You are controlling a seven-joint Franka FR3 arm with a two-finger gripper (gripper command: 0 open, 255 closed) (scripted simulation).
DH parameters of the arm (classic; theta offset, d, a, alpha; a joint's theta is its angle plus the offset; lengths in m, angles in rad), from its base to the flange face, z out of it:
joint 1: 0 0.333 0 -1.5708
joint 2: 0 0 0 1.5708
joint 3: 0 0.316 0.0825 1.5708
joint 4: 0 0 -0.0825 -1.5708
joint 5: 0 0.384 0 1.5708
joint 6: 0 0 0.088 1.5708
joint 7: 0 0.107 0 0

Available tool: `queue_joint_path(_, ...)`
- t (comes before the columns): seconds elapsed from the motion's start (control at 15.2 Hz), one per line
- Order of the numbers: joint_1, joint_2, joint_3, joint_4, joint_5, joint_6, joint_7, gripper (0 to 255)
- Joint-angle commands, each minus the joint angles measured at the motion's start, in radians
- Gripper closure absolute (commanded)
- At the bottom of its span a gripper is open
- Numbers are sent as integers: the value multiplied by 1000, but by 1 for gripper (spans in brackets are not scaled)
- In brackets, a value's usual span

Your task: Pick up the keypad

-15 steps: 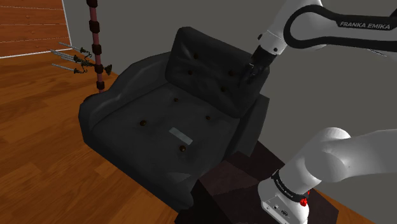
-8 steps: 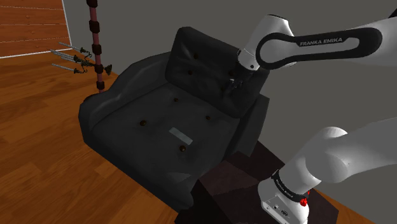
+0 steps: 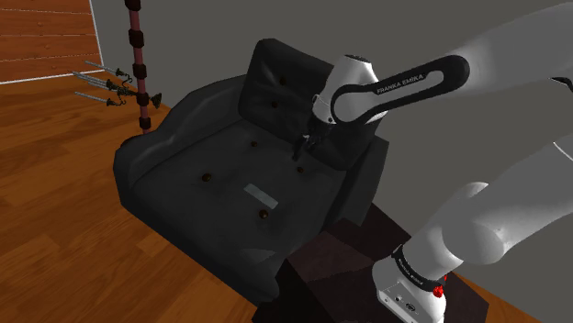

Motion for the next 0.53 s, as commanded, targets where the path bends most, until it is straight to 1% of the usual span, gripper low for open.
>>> queue_joint_path(0.0,6,79,7,8,-3,69,-1,0)
queue_joint_path(0.46,29,372,25,107,-45,250,21,0)
